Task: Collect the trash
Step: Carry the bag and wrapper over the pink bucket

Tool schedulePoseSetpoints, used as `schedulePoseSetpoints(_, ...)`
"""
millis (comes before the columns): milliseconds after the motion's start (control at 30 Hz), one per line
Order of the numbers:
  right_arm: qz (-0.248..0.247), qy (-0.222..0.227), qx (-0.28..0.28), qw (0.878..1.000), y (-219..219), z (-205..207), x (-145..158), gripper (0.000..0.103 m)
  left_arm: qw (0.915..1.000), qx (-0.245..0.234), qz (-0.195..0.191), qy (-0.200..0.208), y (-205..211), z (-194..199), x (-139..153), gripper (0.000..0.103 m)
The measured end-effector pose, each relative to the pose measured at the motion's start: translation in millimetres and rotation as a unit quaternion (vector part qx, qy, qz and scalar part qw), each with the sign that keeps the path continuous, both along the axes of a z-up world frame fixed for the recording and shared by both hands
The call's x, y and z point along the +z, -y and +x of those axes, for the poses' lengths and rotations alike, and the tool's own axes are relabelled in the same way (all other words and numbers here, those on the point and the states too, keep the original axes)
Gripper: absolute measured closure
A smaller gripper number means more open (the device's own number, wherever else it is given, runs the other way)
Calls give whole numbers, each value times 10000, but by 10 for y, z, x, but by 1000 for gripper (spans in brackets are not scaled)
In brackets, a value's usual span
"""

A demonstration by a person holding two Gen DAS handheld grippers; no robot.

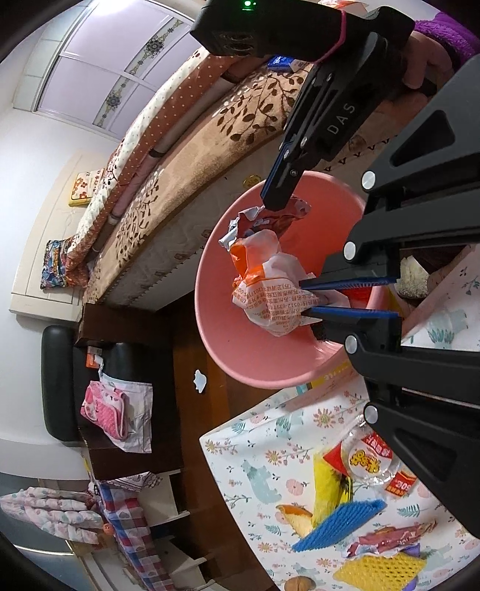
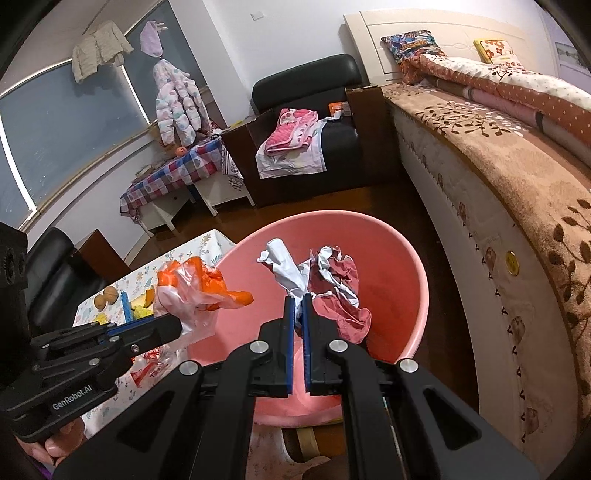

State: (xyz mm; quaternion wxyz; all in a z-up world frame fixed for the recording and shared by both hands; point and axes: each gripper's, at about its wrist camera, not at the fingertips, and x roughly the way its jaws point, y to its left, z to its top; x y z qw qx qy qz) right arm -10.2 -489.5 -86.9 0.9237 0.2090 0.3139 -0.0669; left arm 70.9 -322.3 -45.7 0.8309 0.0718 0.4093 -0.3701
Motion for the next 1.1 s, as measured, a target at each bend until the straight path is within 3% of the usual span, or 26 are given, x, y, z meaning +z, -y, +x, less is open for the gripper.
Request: schedulePoseSetpoints(1100,59,-185,-42,9998,37,65,-177,98,9995,-93,234,-195,214,-3,-220,93)
